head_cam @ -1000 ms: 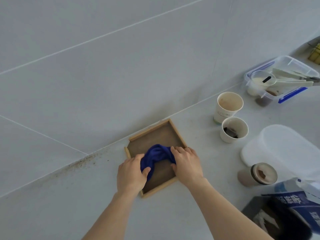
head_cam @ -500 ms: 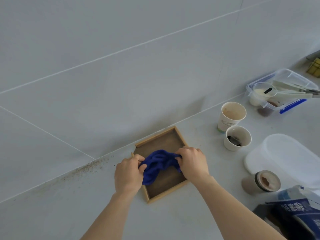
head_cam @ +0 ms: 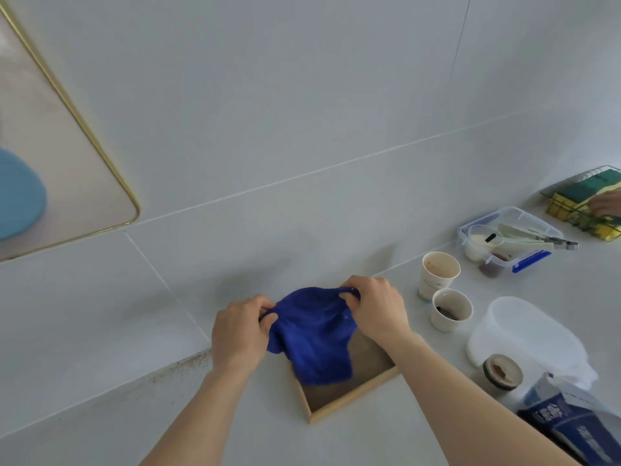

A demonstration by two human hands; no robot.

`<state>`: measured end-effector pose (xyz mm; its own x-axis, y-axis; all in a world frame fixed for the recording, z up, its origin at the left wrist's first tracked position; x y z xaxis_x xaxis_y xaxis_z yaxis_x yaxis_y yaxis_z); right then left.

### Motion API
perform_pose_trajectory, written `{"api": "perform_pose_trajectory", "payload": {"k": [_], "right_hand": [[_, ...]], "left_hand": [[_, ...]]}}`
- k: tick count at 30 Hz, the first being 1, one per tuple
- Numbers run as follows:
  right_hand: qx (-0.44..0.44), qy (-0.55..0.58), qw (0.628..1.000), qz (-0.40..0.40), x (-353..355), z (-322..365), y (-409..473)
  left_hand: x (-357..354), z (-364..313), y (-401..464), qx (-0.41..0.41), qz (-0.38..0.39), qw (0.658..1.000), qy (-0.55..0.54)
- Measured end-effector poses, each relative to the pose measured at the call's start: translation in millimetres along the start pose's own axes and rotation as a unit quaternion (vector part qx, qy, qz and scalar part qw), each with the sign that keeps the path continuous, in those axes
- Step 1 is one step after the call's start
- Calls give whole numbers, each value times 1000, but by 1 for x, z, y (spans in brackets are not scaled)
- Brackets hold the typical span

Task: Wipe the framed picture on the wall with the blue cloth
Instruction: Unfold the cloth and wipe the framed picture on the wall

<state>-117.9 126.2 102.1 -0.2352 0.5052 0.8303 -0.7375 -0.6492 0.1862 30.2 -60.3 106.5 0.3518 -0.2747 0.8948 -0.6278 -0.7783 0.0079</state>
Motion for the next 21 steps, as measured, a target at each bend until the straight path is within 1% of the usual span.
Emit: {"api": "perform_pose_trajectory", "payload": {"k": [6,11,16,21], "right_hand": [[20,-3,998,-51,45,68,-10],[57,-4,994,-92,74,133,-13],[81,69,986,-127,90,199,-8],[111,105,979,-132,98,258,0]], "left_hand": [[78,9,-9,-34,-38,997,-56],[149,24,-17,-62,-94,990,-85],[219,43,-24,-73,-154,980,-98],[280,68,-30,-67,-193,974,-93]]}}
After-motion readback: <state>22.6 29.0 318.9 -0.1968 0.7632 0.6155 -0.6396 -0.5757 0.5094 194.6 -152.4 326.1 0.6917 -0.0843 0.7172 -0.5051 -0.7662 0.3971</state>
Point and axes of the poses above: each hand's wrist, its own y-axis towards the middle knuckle, its own x-axis out of the back of the hand, z = x × y, the point moved 1 cm from there along y, towards the middle knuckle, and after that the axes turned 13 degrees about x, right-handed, at the moved point
